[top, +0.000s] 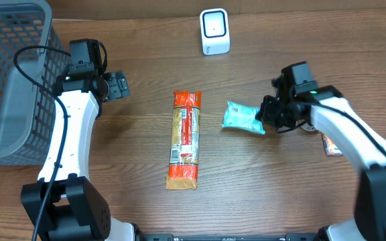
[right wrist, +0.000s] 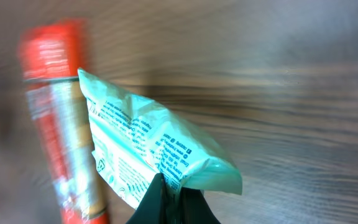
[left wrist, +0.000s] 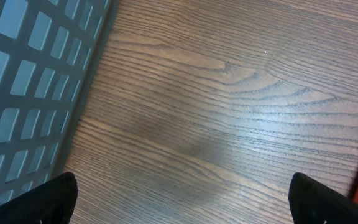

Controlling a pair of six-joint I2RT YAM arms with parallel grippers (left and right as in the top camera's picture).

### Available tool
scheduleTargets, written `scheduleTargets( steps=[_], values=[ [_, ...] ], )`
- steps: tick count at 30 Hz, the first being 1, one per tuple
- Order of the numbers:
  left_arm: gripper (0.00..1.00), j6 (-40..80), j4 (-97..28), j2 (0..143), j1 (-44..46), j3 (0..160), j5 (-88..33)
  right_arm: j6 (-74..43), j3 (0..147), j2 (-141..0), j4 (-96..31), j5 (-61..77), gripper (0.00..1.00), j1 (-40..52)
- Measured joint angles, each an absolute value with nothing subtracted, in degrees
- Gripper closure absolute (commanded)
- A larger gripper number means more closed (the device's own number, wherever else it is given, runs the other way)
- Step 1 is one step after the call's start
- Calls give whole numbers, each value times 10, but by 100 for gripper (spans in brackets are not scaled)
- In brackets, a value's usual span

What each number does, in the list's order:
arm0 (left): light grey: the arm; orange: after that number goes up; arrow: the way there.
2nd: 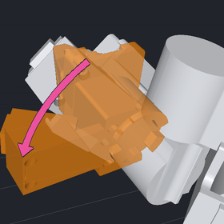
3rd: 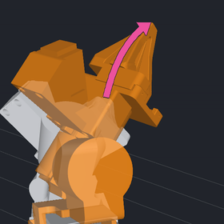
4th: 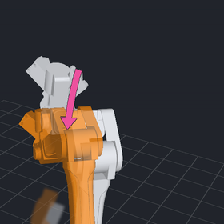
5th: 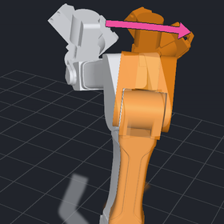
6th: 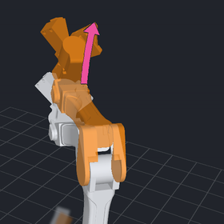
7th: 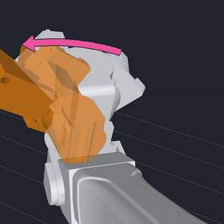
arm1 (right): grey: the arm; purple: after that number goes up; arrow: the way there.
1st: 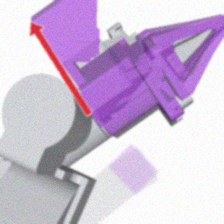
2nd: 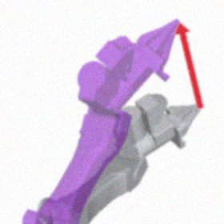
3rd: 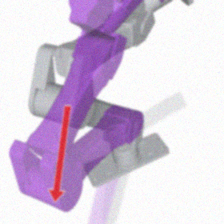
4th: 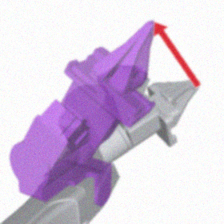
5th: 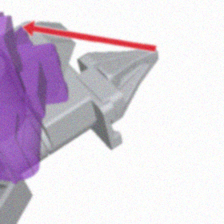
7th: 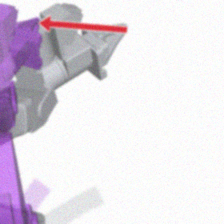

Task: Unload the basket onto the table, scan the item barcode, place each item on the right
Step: 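Raise the wipes packet off the table with the right gripper, then carry the wipes packet back toward the white scanner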

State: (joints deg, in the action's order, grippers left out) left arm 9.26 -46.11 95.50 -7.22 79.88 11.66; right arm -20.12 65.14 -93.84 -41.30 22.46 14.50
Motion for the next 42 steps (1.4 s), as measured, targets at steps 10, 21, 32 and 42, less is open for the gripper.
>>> scheduleTargets(
  steps=[10, 21, 32, 42],
  values=[
    [0, 93, -461, 955, -72, 799, 117, -65, 665, -792, -457, 262, 96, 158],
    [0, 93, -461, 955, -72, 799, 117, -53, 665, -796, -429, 262, 97, 158],
    [0, 93, -461, 955, -72, 799, 116, -97, 951, -882, -625, 214, 96, 139],
    [0, 93, -461, 955, -72, 799, 117, -69, 1406, -1103, -801, 47, 97, 161]
  ],
)
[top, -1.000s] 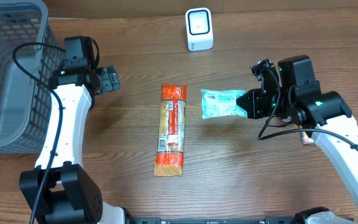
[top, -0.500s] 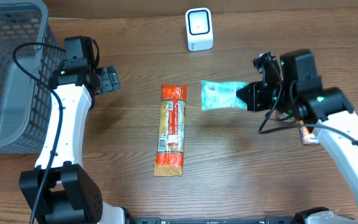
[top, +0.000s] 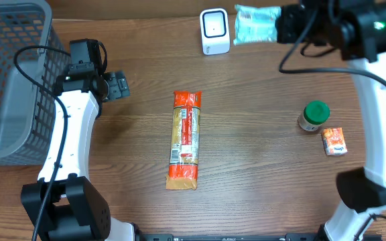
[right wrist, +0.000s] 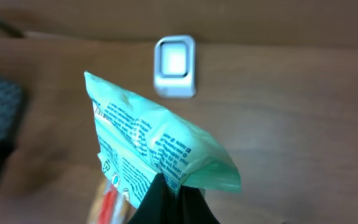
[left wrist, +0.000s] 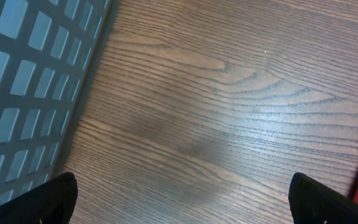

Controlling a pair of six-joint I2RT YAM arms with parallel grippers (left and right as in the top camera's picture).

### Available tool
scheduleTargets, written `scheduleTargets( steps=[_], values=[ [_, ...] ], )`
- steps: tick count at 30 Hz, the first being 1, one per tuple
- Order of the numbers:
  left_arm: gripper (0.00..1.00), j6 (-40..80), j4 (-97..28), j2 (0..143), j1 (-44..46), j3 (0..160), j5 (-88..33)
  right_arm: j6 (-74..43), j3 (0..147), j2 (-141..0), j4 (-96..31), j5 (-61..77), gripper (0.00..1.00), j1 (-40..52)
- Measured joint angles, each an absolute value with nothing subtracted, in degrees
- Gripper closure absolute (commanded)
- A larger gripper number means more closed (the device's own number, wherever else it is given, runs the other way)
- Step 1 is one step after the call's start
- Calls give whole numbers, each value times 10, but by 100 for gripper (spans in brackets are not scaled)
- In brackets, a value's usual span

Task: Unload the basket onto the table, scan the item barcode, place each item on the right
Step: 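Carry the wipes packet back toward the white scanner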

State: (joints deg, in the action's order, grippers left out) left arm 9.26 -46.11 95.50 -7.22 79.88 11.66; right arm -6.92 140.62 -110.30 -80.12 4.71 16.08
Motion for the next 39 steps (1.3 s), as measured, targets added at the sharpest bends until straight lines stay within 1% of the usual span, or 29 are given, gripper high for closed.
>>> scheduleTargets(
  steps=[7, 14, 22, 27, 39],
  values=[
    [0, 93, -461, 955, -72, 799, 117, 8, 1413, -1208, -707, -158, 96, 233],
    [0, 93, -461, 955, -72, 799, 116, 143, 1413, -1313, -578, -346, 96, 296],
    [0, 93, -461, 955, -72, 799, 117, 327, 1411, -1413, -348, -540, 96, 339],
    [0, 93, -461, 955, -72, 799, 117, 409, 1411, -1457, -266, -594, 96, 348],
    [0, 93, -461, 955, -72, 799, 117, 485, 1411, -1506, -183, -615, 96, 348]
  ],
)
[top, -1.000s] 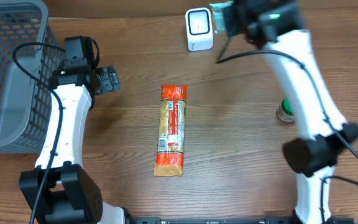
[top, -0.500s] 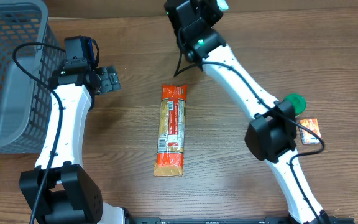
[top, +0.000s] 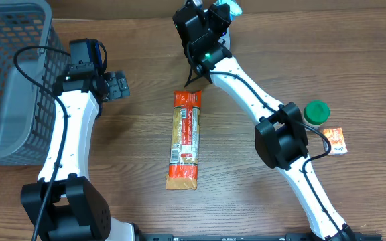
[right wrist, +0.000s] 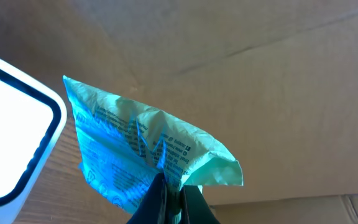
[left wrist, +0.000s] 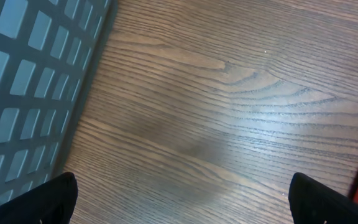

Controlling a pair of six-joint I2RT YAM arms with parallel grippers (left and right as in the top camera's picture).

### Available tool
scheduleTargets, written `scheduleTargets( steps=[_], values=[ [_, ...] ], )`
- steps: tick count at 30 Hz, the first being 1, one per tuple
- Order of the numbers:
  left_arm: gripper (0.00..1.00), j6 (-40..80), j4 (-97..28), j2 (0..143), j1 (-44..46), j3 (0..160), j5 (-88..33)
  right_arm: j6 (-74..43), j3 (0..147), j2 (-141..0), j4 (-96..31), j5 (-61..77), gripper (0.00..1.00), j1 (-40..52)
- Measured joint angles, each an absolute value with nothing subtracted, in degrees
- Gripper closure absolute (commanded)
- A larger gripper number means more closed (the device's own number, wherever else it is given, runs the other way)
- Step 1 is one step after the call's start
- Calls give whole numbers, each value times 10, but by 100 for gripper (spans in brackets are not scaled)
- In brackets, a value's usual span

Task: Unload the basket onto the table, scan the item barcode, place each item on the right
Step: 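Carry the wipes packet back toward the white scanner, then hold the wipes packet in front of the scanner window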

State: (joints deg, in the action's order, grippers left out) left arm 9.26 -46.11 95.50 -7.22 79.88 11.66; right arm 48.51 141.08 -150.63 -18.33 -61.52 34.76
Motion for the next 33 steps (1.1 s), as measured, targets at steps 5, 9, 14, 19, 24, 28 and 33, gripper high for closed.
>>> scheduleTargets(
  steps=[5, 9, 14, 19, 24, 28, 33],
  values=[
    [0, 93, -461, 955, -72, 799, 117, 504, 1411, -1507, -181, -618, 96, 349],
    [0, 93, -461, 955, -72, 799, 117, 509, 1411, -1507, -189, -617, 96, 349],
    [0, 93, -461, 955, -72, 799, 117, 511, 1411, -1507, -190, -613, 96, 349],
    [0, 93, -461, 955, -72, 799, 116, 512, 1410, -1507, -189, -607, 96, 349],
    [0, 93, -461, 955, -72, 799, 117, 513, 1410, -1519, -183, -603, 96, 349],
    [0, 93, -461, 955, -72, 799, 116, 512, 1409, -1537, -181, -602, 96, 349],
    [0, 93, -461, 955, -72, 799, 117, 512, 1408, -1543, -180, -604, 96, 349]
  ],
)
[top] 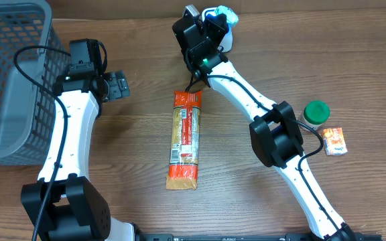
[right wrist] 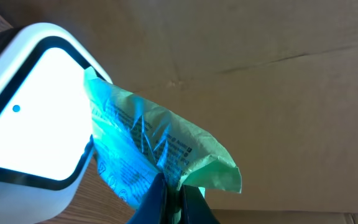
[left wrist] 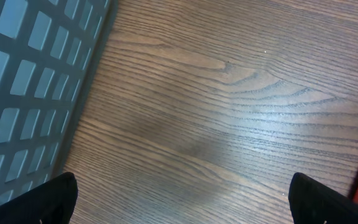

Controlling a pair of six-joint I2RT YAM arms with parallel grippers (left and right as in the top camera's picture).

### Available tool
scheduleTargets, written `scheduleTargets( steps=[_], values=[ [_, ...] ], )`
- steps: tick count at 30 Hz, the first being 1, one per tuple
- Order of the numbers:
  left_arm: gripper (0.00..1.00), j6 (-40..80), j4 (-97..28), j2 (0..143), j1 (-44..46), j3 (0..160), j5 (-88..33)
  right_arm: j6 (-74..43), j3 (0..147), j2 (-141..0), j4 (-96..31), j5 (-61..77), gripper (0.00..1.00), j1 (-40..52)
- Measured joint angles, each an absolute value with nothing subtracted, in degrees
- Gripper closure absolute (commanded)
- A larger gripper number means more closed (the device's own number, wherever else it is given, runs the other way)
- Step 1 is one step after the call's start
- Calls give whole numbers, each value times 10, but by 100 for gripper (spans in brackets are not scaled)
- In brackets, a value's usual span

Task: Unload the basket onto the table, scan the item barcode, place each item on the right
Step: 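Hold the wipes packet in front of the scanner window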

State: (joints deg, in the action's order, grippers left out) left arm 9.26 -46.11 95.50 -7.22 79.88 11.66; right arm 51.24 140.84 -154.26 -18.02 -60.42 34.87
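Observation:
My right gripper (right wrist: pixel 173 202) is shut on a corner of a teal printed packet (right wrist: pixel 148 146). The packet hangs right against the lit window of the white scanner (right wrist: pixel 36 130), overlapping its right edge, and glows blue in its light. From overhead, the right gripper (top: pixel 211 21) and the packet (top: pixel 218 13) sit at the table's back edge, covering most of the scanner (top: pixel 226 39). My left gripper (top: pixel 116 86) stands open beside the basket, with only bare wood between its fingertips (left wrist: pixel 55 199).
A grey mesh basket (top: pixel 9 80) fills the left side, its wall close to the left gripper (left wrist: pixel 30 74). A long orange snack packet (top: pixel 185 138) lies mid-table. A green-lidded jar (top: pixel 315 114) and a small orange box (top: pixel 334 141) stand at the right. Brown cardboard backs the table.
The right gripper has brought the teal packet closer to the scanner. The scanner's window now fills the left of the right wrist view and the packet overlaps it. The left arm is unchanged.
First the right gripper was shut on the teal packet low over the table, right of the orange packet. Then it held it raised at the back, right of the scanner. Then beside the scanner's edge, and now against its lit window. The left arm stayed still.

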Motion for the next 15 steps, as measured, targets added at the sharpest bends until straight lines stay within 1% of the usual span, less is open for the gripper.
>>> scheduleTargets(
  steps=[15],
  values=[
    [0, 93, -461, 955, -72, 799, 117, 512, 1408, -1543, -218, -601, 96, 356]
  ],
)
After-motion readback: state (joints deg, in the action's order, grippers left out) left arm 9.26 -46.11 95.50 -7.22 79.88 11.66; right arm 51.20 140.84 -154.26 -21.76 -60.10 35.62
